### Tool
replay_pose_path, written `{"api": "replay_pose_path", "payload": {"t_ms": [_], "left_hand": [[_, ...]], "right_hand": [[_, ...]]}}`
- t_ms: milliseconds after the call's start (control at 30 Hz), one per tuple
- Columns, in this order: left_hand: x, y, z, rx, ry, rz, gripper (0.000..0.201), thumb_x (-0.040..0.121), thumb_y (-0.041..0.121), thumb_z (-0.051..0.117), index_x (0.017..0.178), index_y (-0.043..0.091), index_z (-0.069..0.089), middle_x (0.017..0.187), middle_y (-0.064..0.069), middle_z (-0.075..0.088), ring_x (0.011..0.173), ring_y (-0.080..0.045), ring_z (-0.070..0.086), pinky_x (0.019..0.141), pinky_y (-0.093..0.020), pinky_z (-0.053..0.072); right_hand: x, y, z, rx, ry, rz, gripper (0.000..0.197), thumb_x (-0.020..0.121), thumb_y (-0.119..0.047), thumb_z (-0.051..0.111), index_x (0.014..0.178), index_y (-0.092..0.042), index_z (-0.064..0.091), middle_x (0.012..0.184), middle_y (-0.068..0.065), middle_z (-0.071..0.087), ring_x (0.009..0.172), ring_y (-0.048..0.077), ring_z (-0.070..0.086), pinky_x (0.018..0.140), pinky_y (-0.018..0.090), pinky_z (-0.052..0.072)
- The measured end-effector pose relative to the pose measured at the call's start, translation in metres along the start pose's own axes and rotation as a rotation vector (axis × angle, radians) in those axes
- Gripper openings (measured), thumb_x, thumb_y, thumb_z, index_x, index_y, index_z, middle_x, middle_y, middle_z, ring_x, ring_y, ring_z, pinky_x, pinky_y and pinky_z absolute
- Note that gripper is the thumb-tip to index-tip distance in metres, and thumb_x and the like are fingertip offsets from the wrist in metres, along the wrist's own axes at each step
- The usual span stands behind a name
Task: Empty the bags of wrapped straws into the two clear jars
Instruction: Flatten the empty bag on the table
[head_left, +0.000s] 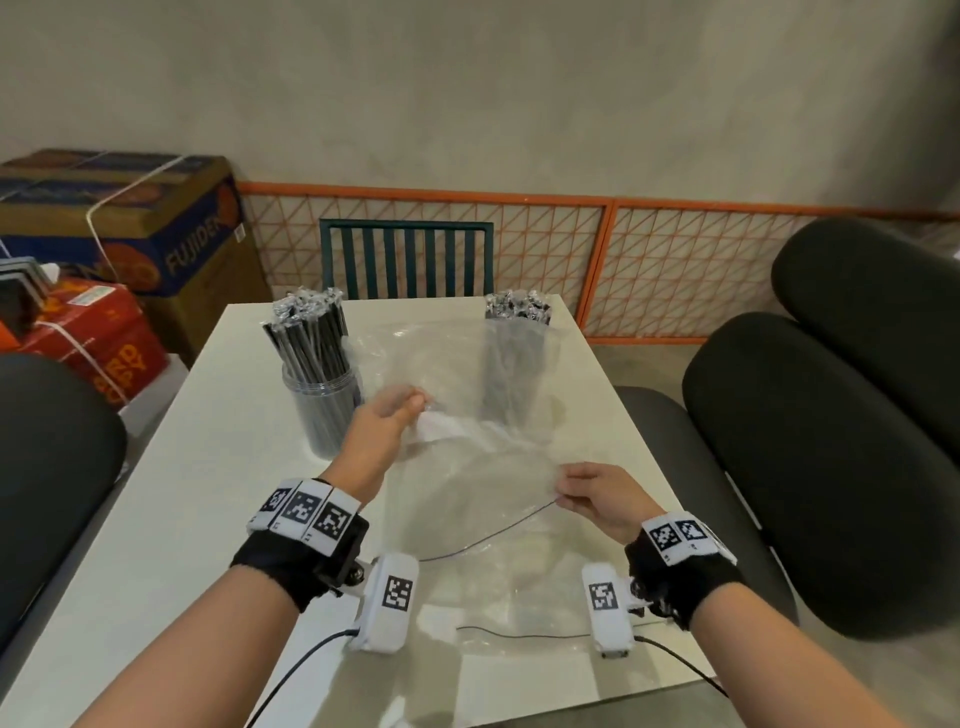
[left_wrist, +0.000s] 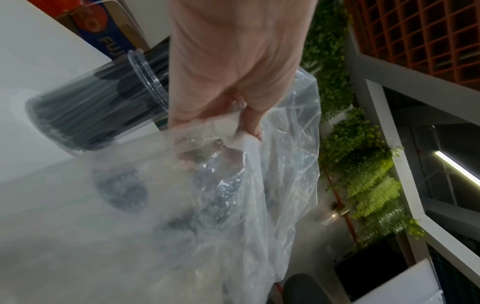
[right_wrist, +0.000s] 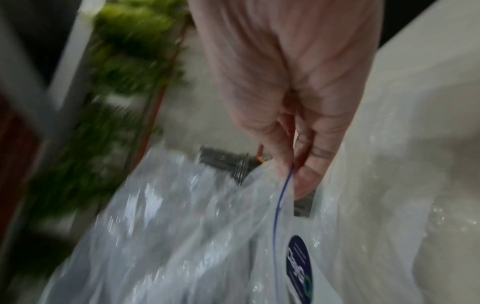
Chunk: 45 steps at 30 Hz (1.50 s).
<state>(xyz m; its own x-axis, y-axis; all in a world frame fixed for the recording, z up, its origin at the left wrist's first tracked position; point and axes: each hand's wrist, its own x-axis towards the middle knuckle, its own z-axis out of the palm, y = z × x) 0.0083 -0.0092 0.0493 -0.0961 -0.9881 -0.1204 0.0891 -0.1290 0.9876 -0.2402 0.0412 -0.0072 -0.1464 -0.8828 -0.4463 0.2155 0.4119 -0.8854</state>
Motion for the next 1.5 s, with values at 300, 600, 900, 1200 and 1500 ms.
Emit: {"api": "replay_pose_path", "payload": {"t_ms": [300, 600, 900, 1200, 1500], "left_hand": [[0.006, -0.002, -0.005, -0.072, 0.063, -0.058, 0.023, 0.097, 0.014, 0.043, 0.081, 0.015, 0.060, 0.082, 0.001, 0.062, 0.077, -0.009, 0.063, 0.054, -0.025, 0.056], [0.011, 0.000, 0.012, -0.054, -0.071, -0.051, 0.014, 0.097, 0.019, 0.045, 0.094, 0.015, 0.058, 0.098, -0.004, 0.057, 0.094, -0.015, 0.056, 0.059, -0.027, 0.058], [-0.006, -0.026, 0.013, 0.211, -0.155, -0.362, 0.029, 0.090, 0.038, 0.053, 0.113, 0.019, 0.050, 0.106, 0.001, 0.058, 0.098, -0.019, 0.058, 0.081, -0.041, 0.045], [-0.023, -0.066, 0.059, 0.348, 0.067, -0.118, 0.018, 0.099, 0.013, 0.026, 0.085, 0.015, 0.036, 0.076, -0.002, 0.041, 0.065, -0.015, 0.040, 0.057, -0.025, 0.036], [-0.033, -0.103, 0.066, 0.504, 0.071, -0.354, 0.032, 0.097, 0.021, 0.044, 0.124, 0.007, 0.035, 0.117, -0.021, 0.050, 0.093, -0.029, 0.053, 0.074, -0.032, 0.044]], "right_hand": [[-0.004, 0.007, -0.026, -0.071, -0.090, 0.193, 0.023, 0.095, -0.012, 0.049, 0.073, -0.009, 0.050, 0.056, 0.002, 0.047, 0.051, 0.014, 0.054, 0.050, 0.024, 0.047], [-0.021, -0.014, -0.010, -0.710, -0.130, -0.288, 0.015, 0.092, -0.022, 0.056, 0.077, -0.019, 0.055, 0.072, -0.011, 0.055, 0.060, -0.009, 0.049, 0.061, 0.006, 0.038], [-0.027, -0.009, -0.033, -0.581, 0.094, -0.316, 0.040, 0.094, -0.037, 0.047, 0.059, -0.017, 0.047, 0.064, 0.001, 0.050, 0.063, 0.014, 0.049, 0.067, 0.023, 0.042], [-0.042, -0.008, -0.043, -0.429, 0.116, -0.275, 0.025, 0.093, -0.033, 0.052, 0.090, -0.009, 0.058, 0.079, 0.002, 0.068, 0.073, 0.020, 0.062, 0.073, 0.037, 0.050], [-0.019, 0.025, -0.057, -1.006, 0.325, 0.007, 0.051, 0.093, -0.037, 0.051, 0.133, -0.007, 0.039, 0.121, 0.023, 0.057, 0.110, 0.038, 0.055, 0.087, 0.041, 0.047]]}}
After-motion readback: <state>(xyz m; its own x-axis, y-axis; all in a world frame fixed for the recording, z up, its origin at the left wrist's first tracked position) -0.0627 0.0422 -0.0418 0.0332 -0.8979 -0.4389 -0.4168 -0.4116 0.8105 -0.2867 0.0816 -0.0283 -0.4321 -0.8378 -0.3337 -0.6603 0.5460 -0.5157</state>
